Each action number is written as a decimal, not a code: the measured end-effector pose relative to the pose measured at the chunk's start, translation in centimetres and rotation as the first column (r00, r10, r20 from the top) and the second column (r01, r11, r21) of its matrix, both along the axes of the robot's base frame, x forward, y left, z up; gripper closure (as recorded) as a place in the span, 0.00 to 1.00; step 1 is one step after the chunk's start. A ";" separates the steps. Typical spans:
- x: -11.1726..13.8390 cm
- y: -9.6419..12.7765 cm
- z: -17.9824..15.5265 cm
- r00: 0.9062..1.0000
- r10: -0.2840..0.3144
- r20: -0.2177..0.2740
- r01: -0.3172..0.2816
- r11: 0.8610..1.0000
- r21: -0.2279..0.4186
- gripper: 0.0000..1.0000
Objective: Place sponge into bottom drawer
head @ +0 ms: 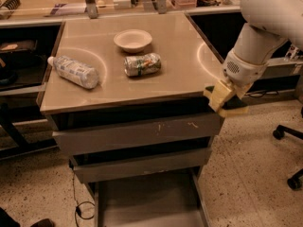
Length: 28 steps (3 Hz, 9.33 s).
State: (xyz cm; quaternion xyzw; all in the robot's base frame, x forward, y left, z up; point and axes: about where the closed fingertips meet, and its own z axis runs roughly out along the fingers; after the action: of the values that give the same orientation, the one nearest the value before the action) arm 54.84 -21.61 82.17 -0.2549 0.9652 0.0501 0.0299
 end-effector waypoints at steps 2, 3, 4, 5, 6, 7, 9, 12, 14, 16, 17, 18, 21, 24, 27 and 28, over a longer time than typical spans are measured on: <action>-6.0 0.8 -3.8 0.991 -0.016 -0.131 0.016 1.000 -0.002 1.00; -6.0 0.8 -4.0 0.991 -0.015 -0.134 0.015 1.000 -0.001 1.00; -8.3 2.6 -6.7 0.981 -0.004 -0.193 0.010 0.999 0.030 1.00; -12.0 6.4 -12.6 0.953 0.016 -0.303 0.016 0.995 0.103 1.00; -14.4 10.1 -17.0 0.919 0.031 -0.393 0.035 0.987 0.160 1.00; -14.6 10.4 -17.5 0.916 0.033 -0.400 0.036 0.986 0.165 1.00; -17.6 12.7 -24.7 0.859 0.013 -0.511 0.126 0.963 0.237 1.00; -18.4 15.5 -35.1 0.787 -0.044 -0.616 0.259 0.929 0.264 1.00; -18.4 17.0 -42.5 0.756 -0.130 -0.642 0.398 0.870 0.292 1.00; -16.9 18.0 -50.6 0.701 -0.196 -0.686 0.543 0.771 0.334 1.00; -17.3 18.1 -51.0 0.695 -0.194 -0.693 0.544 0.771 0.330 1.00; -17.3 18.2 -51.0 0.695 -0.194 -0.693 0.544 0.771 0.330 1.00; -15.1 25.5 -56.6 0.716 -0.223 -0.661 0.578 0.721 0.382 1.00; -11.7 25.6 -59.8 0.746 -0.390 -0.539 0.633 0.667 0.394 1.00; -9.3 24.8 -66.0 0.710 -0.465 -0.529 0.682 0.639 0.355 1.00; -9.2 25.1 -68.3 0.692 -0.473 -0.546 0.697 0.635 0.333 1.00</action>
Offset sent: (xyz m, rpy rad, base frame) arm -0.0462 0.0071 -0.0250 0.0060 0.0938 -0.0178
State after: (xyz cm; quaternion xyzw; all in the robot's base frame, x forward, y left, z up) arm 45.69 3.50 13.85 0.1150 0.9268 0.3460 -0.0904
